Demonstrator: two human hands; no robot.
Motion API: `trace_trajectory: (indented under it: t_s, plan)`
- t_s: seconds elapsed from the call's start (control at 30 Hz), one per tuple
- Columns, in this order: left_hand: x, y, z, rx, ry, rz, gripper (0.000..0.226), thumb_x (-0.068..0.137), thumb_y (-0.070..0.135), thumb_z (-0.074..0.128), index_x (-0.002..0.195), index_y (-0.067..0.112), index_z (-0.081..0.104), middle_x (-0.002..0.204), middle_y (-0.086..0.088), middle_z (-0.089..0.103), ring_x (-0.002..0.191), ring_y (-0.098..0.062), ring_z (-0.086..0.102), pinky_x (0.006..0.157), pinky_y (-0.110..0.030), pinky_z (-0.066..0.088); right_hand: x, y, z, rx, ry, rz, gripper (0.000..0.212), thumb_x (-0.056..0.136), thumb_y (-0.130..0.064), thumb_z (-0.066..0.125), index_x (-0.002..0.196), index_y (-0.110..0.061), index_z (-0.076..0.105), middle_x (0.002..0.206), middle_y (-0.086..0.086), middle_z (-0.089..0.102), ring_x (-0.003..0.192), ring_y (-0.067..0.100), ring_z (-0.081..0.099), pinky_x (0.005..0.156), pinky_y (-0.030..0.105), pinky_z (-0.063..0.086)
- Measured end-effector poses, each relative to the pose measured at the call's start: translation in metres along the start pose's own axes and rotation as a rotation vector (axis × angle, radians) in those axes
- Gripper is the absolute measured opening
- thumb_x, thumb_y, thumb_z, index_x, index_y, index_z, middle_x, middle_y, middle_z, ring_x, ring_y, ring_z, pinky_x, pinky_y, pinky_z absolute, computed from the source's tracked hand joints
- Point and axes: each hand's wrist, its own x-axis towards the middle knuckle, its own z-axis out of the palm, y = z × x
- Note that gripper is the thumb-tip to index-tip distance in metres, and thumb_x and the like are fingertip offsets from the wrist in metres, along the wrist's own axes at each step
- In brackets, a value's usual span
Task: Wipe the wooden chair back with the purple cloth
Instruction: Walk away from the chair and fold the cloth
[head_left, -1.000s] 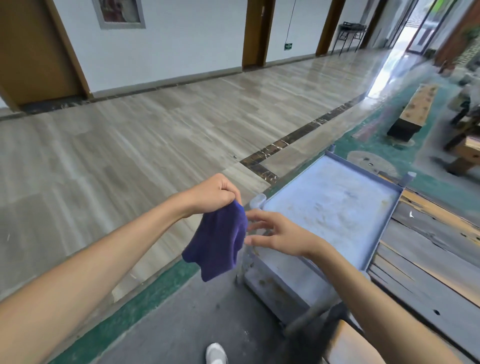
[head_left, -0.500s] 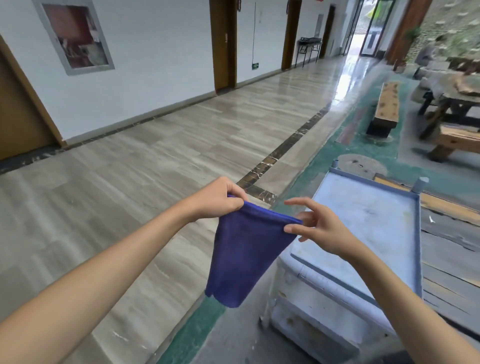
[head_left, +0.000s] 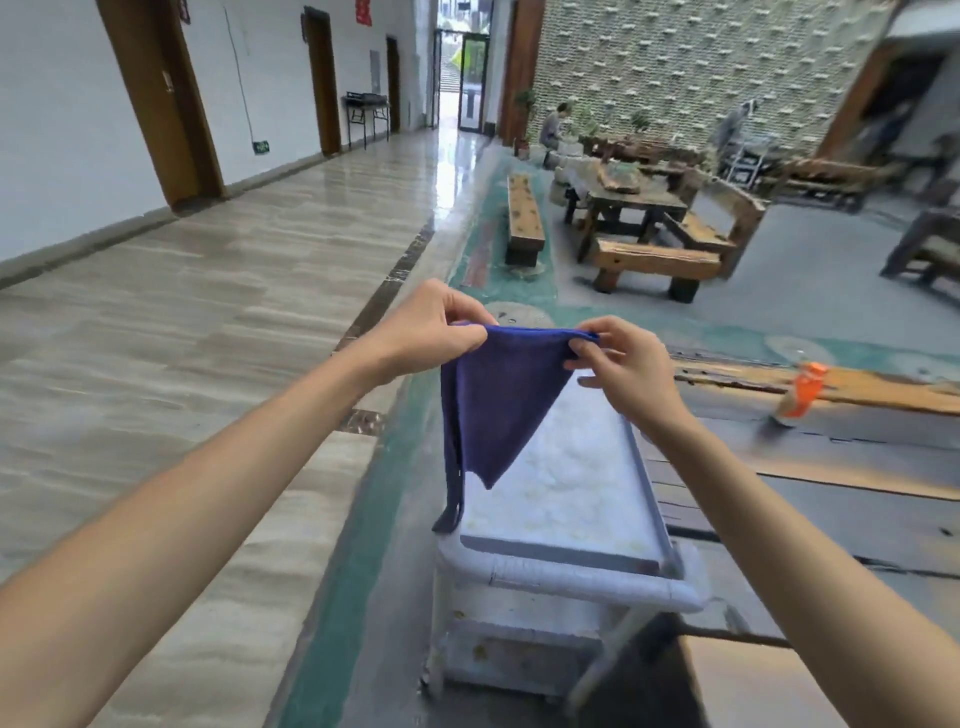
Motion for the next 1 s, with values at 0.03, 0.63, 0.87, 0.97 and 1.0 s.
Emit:
trace_trajectory:
  t_s: [0.03,0.63,0.87,0.97,1.0]
  plan:
    - [0.009,0.003,0.005,-0.006,-0.028,0.023,0.034,0.071,0.014,0.056,0.076,0.034,0.082,0.058,0.017,0.067,0.055,0.003,0.052,0.054,-0.010,0.040,-0.001,0.001,-0.008,-0.014,0.031,0.013,0.016,0.099,-0.011,0.065,0.093,-0.025,0.069,0.086,0.008,0.076,0.078,0.013,0.078,0.063,0.029,0.062]
    - [0.003,-0.022,0.128,-0.091,-0.631,0.152,0.033,0.074,0.008,0.052,0.075,0.028,0.079,0.044,0.014,0.042,0.047,-0.005,0.037,0.048,-0.016,0.032,-0.130,0.058,-0.070,-0.288,0.158,0.396,0.009,0.097,-0.008,0.067,0.101,-0.013,0.073,0.090,0.008,0.077,0.084,0.015,0.077,0.067,0.025,0.061]
    - [-0.056,-0.045,0.190,-0.026,-0.942,0.146,0.023,0.071,0.017,0.054,0.077,0.025,0.074,0.043,0.017,0.044,0.045,-0.003,0.045,0.048,-0.012,0.034,-0.223,0.098,-0.069,-0.481,0.133,0.588,0.011,0.083,-0.007,0.074,0.082,-0.018,0.074,0.073,-0.003,0.074,0.071,0.013,0.071,0.069,0.028,0.057]
    - [-0.086,-0.060,0.220,0.074,-1.060,0.180,0.023,0.075,0.012,0.057,0.088,0.021,0.074,0.046,0.013,0.047,0.046,0.000,0.045,0.047,-0.010,0.031,-0.262,0.121,-0.052,-0.529,0.119,0.657,0.012,0.079,-0.006,0.076,0.083,-0.018,0.077,0.077,-0.009,0.075,0.072,0.002,0.069,0.072,0.020,0.053]
    - [-0.097,-0.066,0.231,0.135,-1.086,0.206,0.025,0.076,0.010,0.058,0.093,0.018,0.075,0.054,0.009,0.055,0.049,0.001,0.047,0.048,-0.010,0.031,-0.276,0.128,-0.046,-0.533,0.123,0.677,0.014,0.079,-0.006,0.075,0.086,-0.018,0.078,0.082,-0.010,0.076,0.076,0.001,0.070,0.075,0.019,0.053]
